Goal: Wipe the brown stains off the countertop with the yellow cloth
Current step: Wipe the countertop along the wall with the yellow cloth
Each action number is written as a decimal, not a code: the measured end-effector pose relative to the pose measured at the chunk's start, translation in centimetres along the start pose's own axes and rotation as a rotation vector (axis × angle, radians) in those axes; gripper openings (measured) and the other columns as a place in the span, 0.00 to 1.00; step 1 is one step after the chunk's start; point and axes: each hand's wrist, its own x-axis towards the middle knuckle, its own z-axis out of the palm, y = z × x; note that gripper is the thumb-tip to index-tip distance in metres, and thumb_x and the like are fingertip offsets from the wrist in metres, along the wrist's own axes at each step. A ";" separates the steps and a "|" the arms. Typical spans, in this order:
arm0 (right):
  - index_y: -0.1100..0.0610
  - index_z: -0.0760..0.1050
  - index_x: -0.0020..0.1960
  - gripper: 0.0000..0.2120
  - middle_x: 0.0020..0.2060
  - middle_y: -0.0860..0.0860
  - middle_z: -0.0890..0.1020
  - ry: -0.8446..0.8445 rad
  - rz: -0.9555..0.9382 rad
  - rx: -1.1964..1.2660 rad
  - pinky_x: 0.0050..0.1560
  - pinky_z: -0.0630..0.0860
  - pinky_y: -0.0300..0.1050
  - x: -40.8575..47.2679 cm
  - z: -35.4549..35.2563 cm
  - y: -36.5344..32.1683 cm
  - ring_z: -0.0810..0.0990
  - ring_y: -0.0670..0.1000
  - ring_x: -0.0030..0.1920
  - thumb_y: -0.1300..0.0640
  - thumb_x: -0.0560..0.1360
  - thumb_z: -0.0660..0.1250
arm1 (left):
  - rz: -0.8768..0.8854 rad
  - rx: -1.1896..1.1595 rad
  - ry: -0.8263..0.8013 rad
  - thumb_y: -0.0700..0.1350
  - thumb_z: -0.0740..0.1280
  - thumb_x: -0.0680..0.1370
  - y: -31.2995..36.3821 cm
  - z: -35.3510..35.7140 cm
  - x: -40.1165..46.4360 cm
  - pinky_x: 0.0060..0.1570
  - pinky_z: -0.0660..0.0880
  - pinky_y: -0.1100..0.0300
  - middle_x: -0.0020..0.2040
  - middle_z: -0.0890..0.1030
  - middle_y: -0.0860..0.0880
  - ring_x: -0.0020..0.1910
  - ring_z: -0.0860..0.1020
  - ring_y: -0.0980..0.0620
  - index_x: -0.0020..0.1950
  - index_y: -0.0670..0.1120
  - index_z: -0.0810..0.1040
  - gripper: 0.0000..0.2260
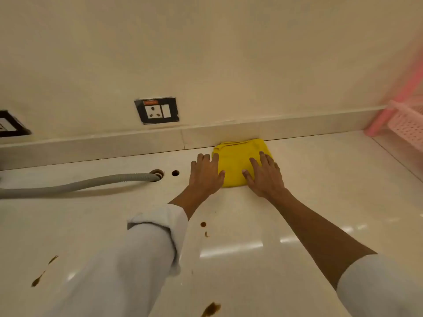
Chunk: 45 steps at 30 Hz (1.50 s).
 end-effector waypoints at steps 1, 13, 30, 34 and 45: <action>0.56 0.64 0.74 0.28 0.77 0.62 0.59 -0.009 0.014 -0.014 0.72 0.62 0.64 0.6 0.1 0.4 0.58 0.64 0.76 0.40 0.80 0.56 | -0.020 -0.018 -0.035 0.56 0.59 0.77 0.5 0.3 0.5 0.56 0.70 0.45 0.64 0.74 0.39 0.63 0.69 0.40 0.70 0.45 0.63 0.25; 0.56 0.72 0.66 0.31 0.72 0.62 0.64 -0.106 0.174 0.119 0.63 0.71 0.61 4.5 -0.2 2.2 0.66 0.67 0.67 0.42 0.70 0.73 | -0.162 -0.142 -0.186 0.48 0.67 0.74 3.4 3.0 3.3 0.57 0.71 0.46 0.60 0.73 0.38 0.60 0.70 0.39 0.63 0.45 0.70 0.19; 0.54 0.73 0.67 0.37 0.62 0.58 0.75 -0.081 0.253 0.273 0.62 0.72 0.58 5.4 -1.0 2.1 0.73 0.60 0.64 0.42 0.63 0.80 | -0.212 -0.459 -0.134 0.37 0.71 0.69 3.3 2.4 3.5 0.54 0.74 0.48 0.64 0.69 0.38 0.58 0.73 0.38 0.64 0.41 0.68 0.24; 0.54 0.72 0.68 0.37 0.63 0.58 0.73 -0.083 0.258 0.236 0.62 0.70 0.60 4.9 -0.8 2.2 0.73 0.61 0.64 0.40 0.64 0.78 | -0.201 -0.427 -0.142 0.40 0.70 0.71 3.1 2.3 3.3 0.52 0.74 0.48 0.64 0.68 0.39 0.57 0.74 0.38 0.64 0.41 0.68 0.24; 0.53 0.72 0.66 0.36 0.66 0.56 0.71 -0.054 0.267 0.239 0.63 0.68 0.60 4.6 0.0 2.6 0.70 0.59 0.66 0.37 0.65 0.76 | -0.174 -0.354 -0.139 0.43 0.69 0.73 2.8 3.1 3.3 0.54 0.77 0.49 0.64 0.68 0.39 0.56 0.75 0.40 0.64 0.43 0.67 0.22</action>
